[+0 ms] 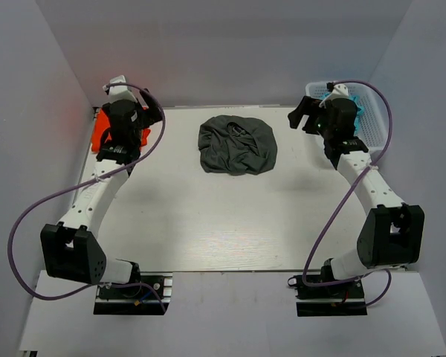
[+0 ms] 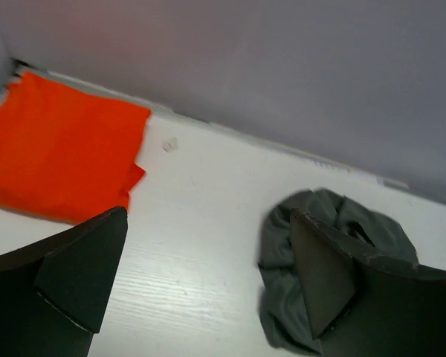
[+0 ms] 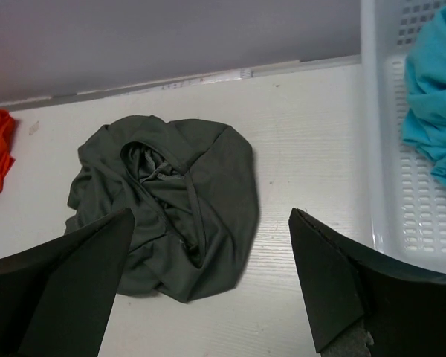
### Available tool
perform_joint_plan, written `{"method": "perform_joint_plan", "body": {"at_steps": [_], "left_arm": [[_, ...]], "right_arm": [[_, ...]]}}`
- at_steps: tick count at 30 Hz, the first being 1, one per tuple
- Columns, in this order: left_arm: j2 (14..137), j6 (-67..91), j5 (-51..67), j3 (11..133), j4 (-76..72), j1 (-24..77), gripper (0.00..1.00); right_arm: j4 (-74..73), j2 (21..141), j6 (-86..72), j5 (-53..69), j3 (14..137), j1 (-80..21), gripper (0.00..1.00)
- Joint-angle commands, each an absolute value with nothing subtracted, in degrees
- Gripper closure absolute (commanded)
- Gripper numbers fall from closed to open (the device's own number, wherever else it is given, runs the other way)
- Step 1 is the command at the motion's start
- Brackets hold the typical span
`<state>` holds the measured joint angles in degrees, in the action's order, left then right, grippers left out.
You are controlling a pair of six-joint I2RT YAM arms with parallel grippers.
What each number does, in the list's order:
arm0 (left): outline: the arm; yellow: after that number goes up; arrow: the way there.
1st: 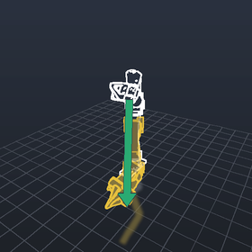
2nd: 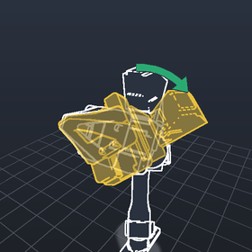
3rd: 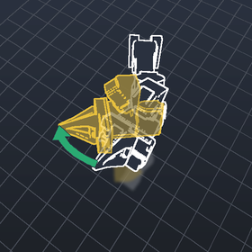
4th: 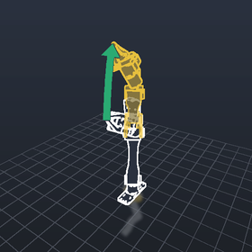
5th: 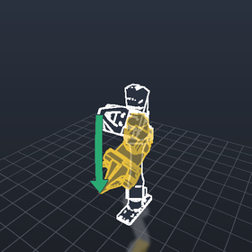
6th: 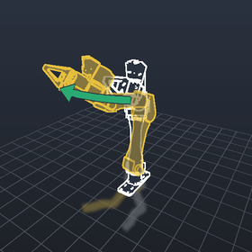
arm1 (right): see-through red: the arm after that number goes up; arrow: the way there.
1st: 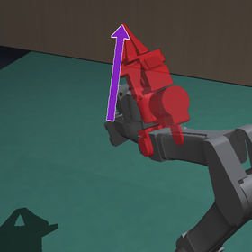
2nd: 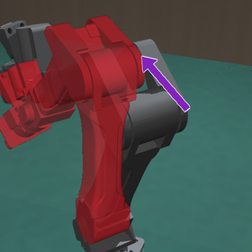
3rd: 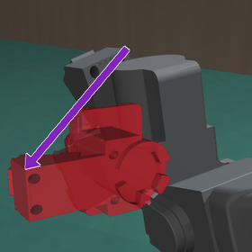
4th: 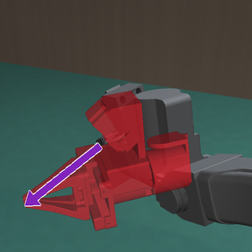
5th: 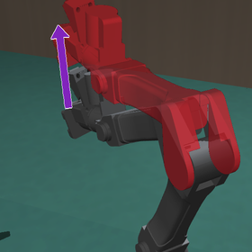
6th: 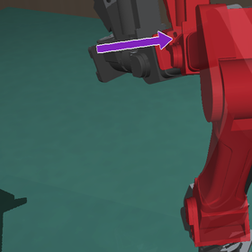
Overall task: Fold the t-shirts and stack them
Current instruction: Flatten out the tshirt
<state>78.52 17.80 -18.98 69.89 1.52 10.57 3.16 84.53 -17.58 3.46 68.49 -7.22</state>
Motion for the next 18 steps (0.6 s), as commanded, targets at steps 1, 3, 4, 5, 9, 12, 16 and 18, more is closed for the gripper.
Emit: {"method": "perform_joint_plan", "body": {"at_steps": [1,3,4,5,9,12,16,18], "left_arm": [[79.01,22.49,-6.90,67.87,6.78,10.63,0.00],[80.50,22.50,-0.92,67.24,6.76,10.63,0.00],[81.64,23.72,0.86,68.80,8.42,10.63,0.00],[84.35,23.73,2.79,69.78,11.48,10.63,0.00],[90.94,19.78,7.91,73.56,13.71,11.95,0.00],[98.57,20.39,10.19,76.36,16.78,11.95,0.00],[107.20,19.69,12.03,80.15,21.79,13.79,0.05],[109.33,19.69,12.92,80.16,22.32,14.58,0.08]], "right_arm": [[8.17,83.15,-12.76,12.08,68.21,-7.12,0.09],[9.22,84.10,-4.42,21.86,64.36,-6.94,0.09],[8.45,84.81,-2.57,25.80,63.99,-6.94,0.09],[6.70,86.73,-0.81,26.97,65.72,-7.03,0.09],[0.79,92.54,-6.76,20.50,71.45,-7.38,0.09],[-8.74,99.04,-6.85,16.44,83.34,-8.26,0.09],[-21.51,110.54,-6.86,13.89,93.58,-10.80,0.09],[-23.54,112.93,-5.89,10.13,95.70,-12.21,0.09]]}}
